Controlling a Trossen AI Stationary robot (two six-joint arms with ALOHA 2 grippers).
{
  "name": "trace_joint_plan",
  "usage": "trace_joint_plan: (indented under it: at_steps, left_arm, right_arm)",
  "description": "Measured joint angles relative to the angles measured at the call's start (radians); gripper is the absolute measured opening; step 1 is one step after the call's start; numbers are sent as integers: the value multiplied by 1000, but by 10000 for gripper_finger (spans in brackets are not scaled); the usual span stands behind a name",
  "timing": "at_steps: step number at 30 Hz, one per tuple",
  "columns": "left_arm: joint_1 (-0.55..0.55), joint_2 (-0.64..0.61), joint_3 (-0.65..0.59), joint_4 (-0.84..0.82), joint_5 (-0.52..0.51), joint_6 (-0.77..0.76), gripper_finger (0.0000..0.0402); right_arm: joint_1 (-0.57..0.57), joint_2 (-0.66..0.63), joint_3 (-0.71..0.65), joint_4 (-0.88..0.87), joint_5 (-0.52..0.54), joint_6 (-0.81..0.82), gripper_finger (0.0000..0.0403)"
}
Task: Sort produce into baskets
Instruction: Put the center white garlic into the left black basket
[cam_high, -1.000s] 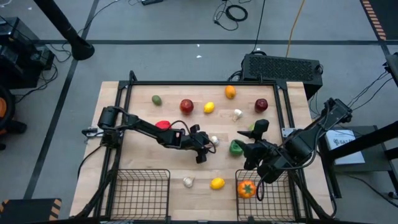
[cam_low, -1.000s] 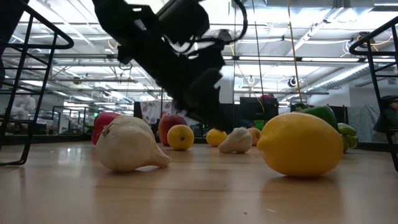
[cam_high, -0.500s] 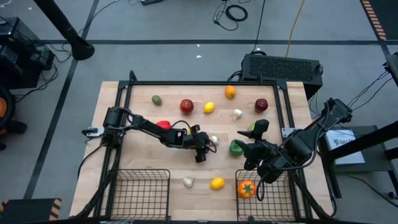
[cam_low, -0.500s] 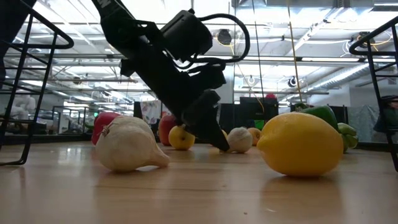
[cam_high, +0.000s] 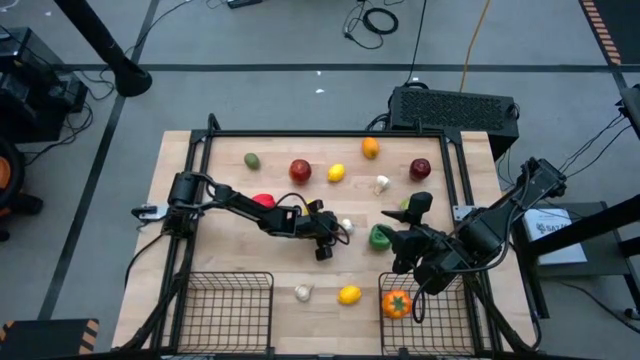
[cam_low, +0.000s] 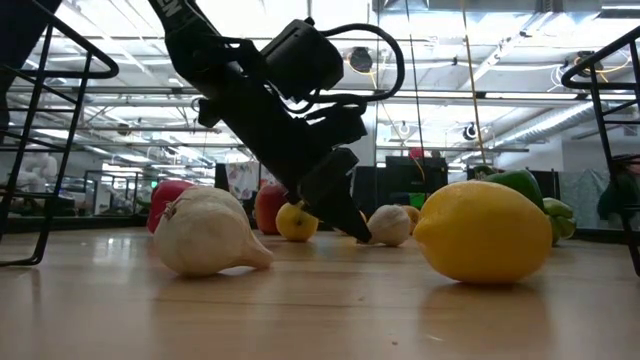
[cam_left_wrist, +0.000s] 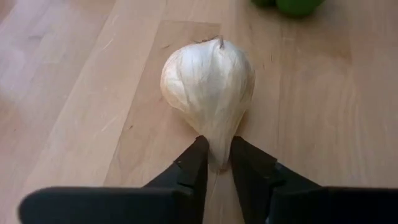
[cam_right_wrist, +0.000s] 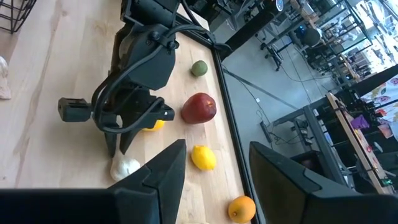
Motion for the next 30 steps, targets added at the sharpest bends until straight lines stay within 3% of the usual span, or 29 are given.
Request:
trace_joint_plan:
  at_steps: [5, 16, 24, 30]
  left_arm:
    - [0, 0, 0, 0, -1, 10, 47]
    - [0, -41, 17, -20, 8, 9, 43]
    - [-2, -194, 65, -168, 3, 18, 43]
    - [-24, -418, 63, -389, 15, -27, 43]
  right_arm:
    - [0, 0, 0, 0, -16, 0, 168]
    - [0, 0, 0, 0, -15, 0, 168]
    - [0, 0, 0, 0, -15, 0, 168]
    - [0, 0, 0, -14, -18, 22, 168]
